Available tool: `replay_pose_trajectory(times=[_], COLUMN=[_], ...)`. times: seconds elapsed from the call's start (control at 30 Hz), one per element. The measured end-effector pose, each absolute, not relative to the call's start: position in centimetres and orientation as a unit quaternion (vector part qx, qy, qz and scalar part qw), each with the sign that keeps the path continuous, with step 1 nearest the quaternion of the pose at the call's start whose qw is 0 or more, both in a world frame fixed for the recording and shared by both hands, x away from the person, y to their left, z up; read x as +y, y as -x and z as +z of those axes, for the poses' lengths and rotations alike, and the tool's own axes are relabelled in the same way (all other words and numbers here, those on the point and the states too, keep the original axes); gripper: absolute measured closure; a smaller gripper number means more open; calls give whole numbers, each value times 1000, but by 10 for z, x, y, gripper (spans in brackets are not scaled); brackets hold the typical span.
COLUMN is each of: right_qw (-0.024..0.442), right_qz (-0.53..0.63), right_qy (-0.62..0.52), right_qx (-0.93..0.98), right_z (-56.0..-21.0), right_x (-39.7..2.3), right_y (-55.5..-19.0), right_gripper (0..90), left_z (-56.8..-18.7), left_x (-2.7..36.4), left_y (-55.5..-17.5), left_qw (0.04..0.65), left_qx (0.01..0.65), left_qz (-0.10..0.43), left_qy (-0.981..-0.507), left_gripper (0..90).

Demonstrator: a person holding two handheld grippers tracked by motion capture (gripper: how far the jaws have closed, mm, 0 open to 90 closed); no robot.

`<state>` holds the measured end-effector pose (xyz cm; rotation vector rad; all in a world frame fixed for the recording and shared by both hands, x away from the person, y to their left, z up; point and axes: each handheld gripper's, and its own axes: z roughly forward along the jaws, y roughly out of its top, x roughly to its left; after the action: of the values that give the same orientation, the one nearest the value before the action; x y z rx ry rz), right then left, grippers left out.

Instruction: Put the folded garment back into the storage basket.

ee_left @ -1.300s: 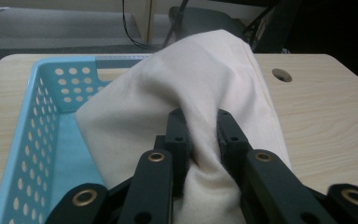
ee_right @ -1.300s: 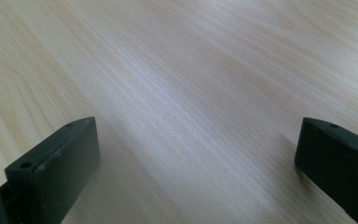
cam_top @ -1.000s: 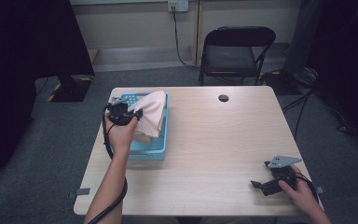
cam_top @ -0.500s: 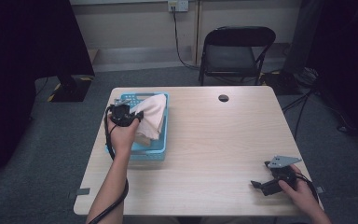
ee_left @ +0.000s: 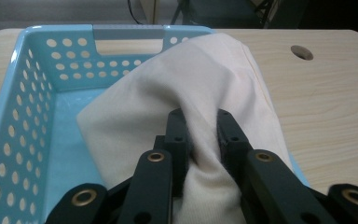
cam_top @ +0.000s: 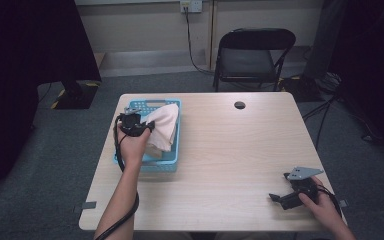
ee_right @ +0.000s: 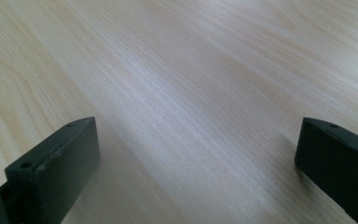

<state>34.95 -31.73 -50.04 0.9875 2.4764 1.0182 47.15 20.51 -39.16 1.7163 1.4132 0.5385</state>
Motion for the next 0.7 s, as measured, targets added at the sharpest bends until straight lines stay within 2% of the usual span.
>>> replay_pose_trajectory(times=[0.6,0.7], right_qw=[143,143], right_qz=[353,353], right_qy=[-342,-342], right_qx=[859,859], right_z=[-500,-500], right_x=[-317,-317], right_y=[-349,-349], right_gripper=[0,0], left_z=[-401,-406], left_x=[205,207], left_y=[-477,-479], left_qw=[404,403], left_qx=[571,569], left_qz=[214,217], left_qy=[-682,-683], left_gripper=[779,729])
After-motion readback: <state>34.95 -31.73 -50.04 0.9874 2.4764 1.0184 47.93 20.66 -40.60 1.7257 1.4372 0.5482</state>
